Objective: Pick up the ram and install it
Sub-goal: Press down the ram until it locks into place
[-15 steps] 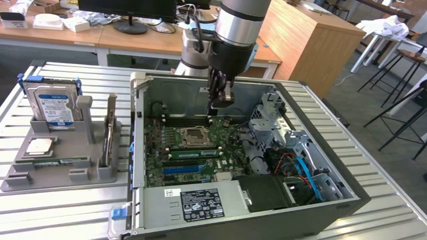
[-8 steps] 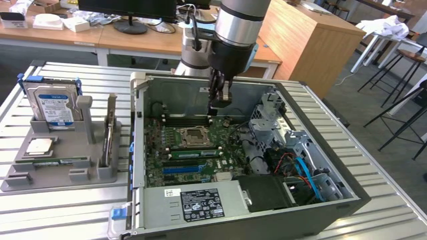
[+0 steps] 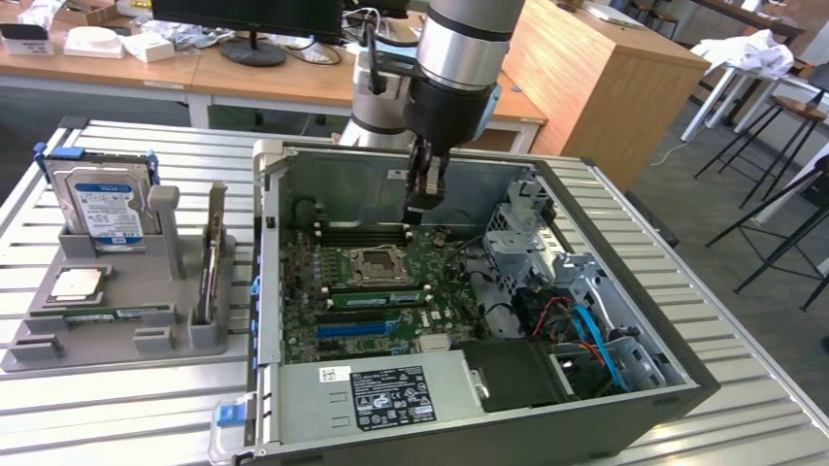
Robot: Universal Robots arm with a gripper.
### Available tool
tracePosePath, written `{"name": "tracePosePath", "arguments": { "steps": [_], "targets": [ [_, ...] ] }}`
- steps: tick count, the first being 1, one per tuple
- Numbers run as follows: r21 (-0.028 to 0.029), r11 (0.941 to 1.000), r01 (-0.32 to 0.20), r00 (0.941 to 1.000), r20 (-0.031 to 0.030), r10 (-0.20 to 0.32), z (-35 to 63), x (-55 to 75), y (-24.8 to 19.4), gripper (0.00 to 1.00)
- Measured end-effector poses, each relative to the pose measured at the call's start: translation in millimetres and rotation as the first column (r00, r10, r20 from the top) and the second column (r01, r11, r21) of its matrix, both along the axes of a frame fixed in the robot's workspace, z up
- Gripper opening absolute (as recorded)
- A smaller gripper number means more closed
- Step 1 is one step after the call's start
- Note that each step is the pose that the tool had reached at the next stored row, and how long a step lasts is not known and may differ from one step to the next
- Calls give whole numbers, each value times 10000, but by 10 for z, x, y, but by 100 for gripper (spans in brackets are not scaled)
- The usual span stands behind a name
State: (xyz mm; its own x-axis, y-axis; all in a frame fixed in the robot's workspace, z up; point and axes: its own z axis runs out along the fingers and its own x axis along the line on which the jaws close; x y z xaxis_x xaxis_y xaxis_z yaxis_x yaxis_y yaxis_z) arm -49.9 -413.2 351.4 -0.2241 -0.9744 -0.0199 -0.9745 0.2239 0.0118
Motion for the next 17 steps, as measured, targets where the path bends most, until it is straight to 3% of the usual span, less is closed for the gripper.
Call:
{"name": "tracePosePath", "arguments": {
  "steps": [9,17],
  "targets": [
    [0,9935,1140,9935,0,-1140,-2,-5,0,10],
    [-1,9768,2143,9768,0,-2143,-5,-13,0,10]
  ]
}}
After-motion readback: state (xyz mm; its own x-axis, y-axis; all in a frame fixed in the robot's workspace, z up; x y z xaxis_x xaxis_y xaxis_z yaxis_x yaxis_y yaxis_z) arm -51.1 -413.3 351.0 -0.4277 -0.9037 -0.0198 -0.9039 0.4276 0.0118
